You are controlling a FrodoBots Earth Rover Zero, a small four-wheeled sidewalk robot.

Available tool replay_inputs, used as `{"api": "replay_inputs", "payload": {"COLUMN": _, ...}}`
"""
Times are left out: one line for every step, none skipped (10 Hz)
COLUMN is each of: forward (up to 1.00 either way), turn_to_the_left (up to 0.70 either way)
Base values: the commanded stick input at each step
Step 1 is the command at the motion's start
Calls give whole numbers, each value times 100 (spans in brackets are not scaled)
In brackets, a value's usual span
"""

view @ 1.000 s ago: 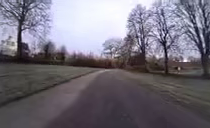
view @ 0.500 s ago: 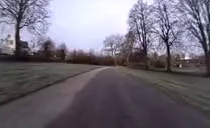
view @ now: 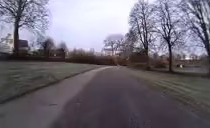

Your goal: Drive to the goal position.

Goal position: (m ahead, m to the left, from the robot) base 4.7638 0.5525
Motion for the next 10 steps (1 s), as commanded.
{"api": "replay_inputs", "payload": {"forward": 100, "turn_to_the_left": 0}}
{"api": "replay_inputs", "payload": {"forward": 100, "turn_to_the_left": 0}}
{"api": "replay_inputs", "payload": {"forward": 100, "turn_to_the_left": 0}}
{"api": "replay_inputs", "payload": {"forward": 100, "turn_to_the_left": 0}}
{"api": "replay_inputs", "payload": {"forward": 100, "turn_to_the_left": 0}}
{"api": "replay_inputs", "payload": {"forward": 100, "turn_to_the_left": 0}}
{"api": "replay_inputs", "payload": {"forward": 100, "turn_to_the_left": 0}}
{"api": "replay_inputs", "payload": {"forward": 100, "turn_to_the_left": 0}}
{"api": "replay_inputs", "payload": {"forward": 100, "turn_to_the_left": 0}}
{"api": "replay_inputs", "payload": {"forward": 100, "turn_to_the_left": 0}}
